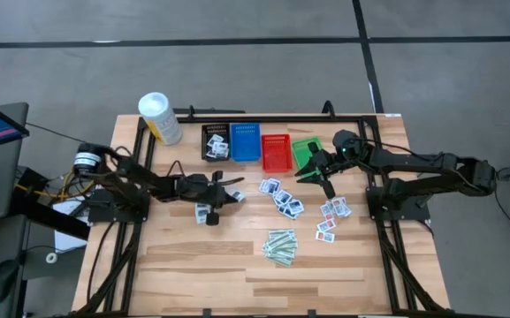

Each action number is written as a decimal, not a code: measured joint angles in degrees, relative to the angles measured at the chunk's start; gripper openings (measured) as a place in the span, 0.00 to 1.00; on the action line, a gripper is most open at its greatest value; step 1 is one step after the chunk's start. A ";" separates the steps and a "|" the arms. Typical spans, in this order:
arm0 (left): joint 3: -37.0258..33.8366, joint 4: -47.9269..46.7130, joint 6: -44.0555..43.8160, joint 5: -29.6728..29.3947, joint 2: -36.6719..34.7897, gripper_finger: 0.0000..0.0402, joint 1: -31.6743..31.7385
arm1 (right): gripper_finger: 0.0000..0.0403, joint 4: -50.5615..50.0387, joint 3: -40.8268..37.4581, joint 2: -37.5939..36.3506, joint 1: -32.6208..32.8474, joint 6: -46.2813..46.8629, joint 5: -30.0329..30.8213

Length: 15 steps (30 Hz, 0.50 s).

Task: Pick & Place First Aid Supplies
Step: Put the gray pad into the black bin

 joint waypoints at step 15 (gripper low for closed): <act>0.09 0.30 9.83 -21.21 -7.58 0.02 0.04 | 0.24 -0.02 -0.01 0.00 0.00 -0.05 0.00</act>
